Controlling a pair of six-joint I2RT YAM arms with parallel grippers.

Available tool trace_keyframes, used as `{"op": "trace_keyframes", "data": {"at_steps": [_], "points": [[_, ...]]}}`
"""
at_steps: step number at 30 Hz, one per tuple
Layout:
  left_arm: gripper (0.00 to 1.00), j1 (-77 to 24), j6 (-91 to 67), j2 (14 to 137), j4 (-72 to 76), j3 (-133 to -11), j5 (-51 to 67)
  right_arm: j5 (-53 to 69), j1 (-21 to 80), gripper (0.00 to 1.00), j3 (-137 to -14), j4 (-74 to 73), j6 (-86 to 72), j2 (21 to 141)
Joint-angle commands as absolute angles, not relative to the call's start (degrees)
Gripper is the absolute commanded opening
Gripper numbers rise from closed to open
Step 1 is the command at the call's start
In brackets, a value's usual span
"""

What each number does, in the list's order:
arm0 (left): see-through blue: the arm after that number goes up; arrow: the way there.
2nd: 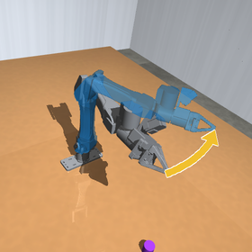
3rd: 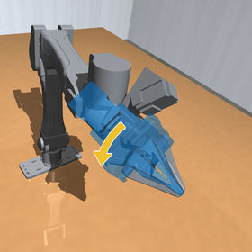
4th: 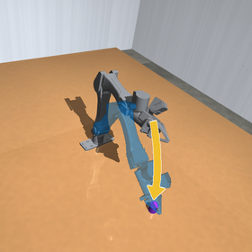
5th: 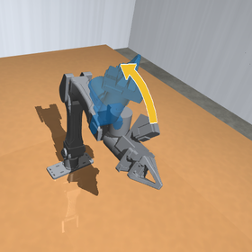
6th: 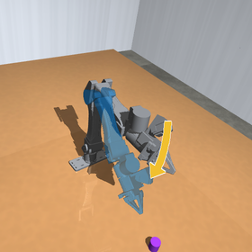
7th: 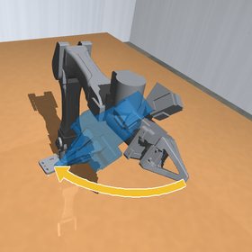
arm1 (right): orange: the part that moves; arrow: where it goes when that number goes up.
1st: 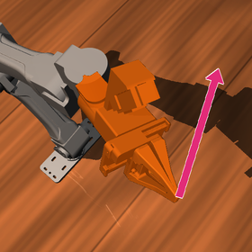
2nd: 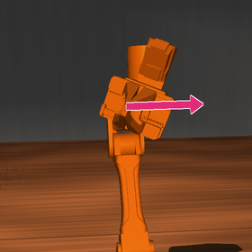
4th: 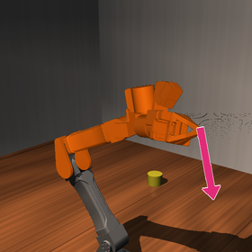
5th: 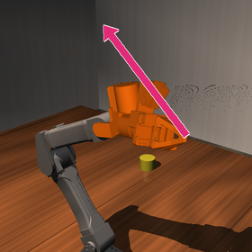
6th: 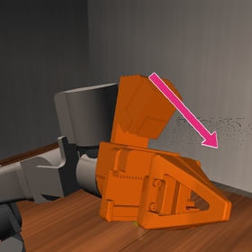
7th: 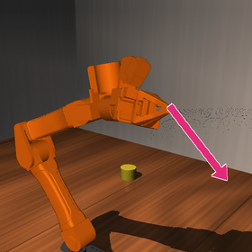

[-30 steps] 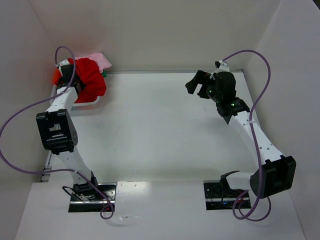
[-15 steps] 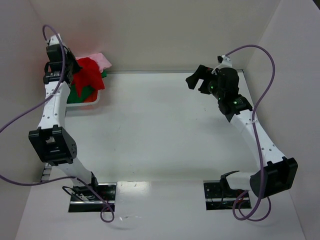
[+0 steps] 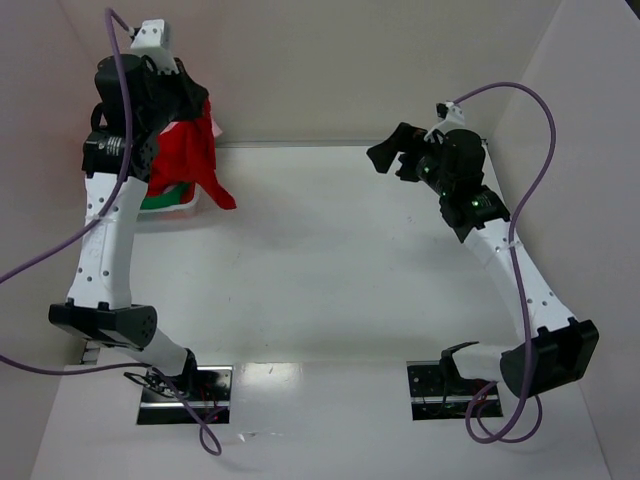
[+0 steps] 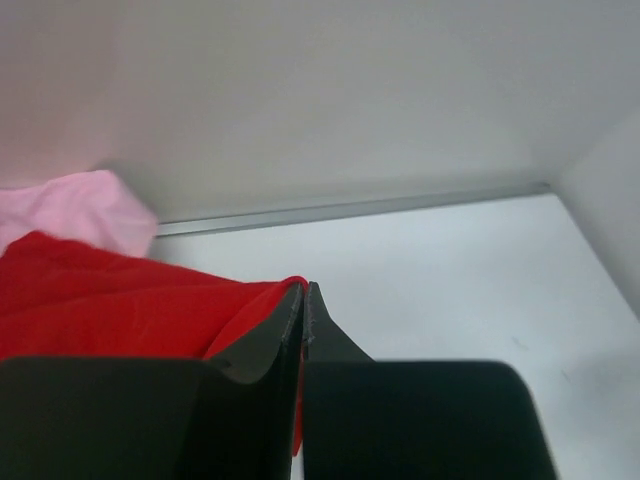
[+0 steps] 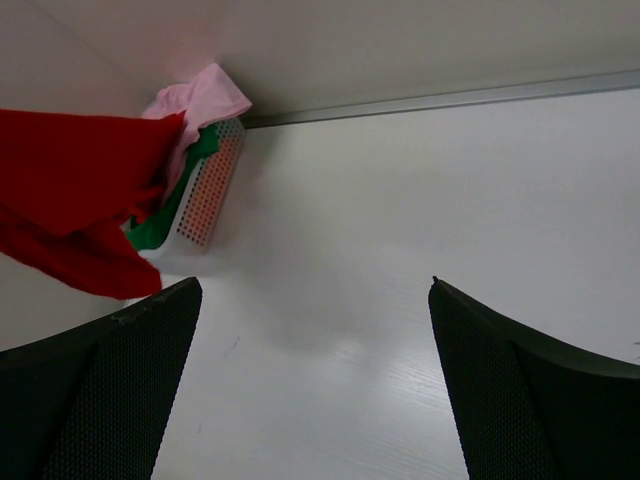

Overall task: Fold and stack the t-shirts
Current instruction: Grab crumpled tshirt from bin with the left arm, then move the tshirt to the center of the board

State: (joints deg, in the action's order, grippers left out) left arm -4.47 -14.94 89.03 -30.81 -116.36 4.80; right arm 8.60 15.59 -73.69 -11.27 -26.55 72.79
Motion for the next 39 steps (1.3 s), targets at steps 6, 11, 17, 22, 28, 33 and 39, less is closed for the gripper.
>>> {"op": "trace_keyframes", "data": {"at_steps": [6, 11, 17, 22, 28, 33, 39], "points": [[0.00, -9.83, -20.30, 89.91, -28.65, -130.42, 31.91, 23.63, 15.73, 1.00, -69.45, 0.22, -28.65, 64.45], [0.00, -12.74, -22.58, 94.48, -28.65, -138.85, 35.85, 23.66, 19.50, 1.00, -65.74, 3.69, -29.79, 61.44], [0.00, -12.74, -22.06, 98.52, -31.28, -147.47, 43.40, 21.62, 23.90, 1.00, -62.32, 8.08, -29.79, 58.10], [0.00, -12.74, -19.78, 99.05, -33.74, -147.49, 41.06, 20.39, 26.10, 1.00, -60.29, 10.02, -30.32, 57.48], [0.00, -12.74, -15.03, 95.74, -33.07, -128.98, 36.14, 15.23, 26.72, 1.00, -58.72, 7.39, -29.10, 58.01], [0.00, -12.74, -10.82, 87.90, -28.65, -106.72, 26.02, 10.29, 26.72, 0.74, -56.87, 4.92, -27.69, 56.78], [0.00, -12.74, -7.39, 83.15, -29.44, -96.17, 22.76, 8.70, 26.72, 0.74, -58.18, 2.12, -28.21, 60.55]]}}
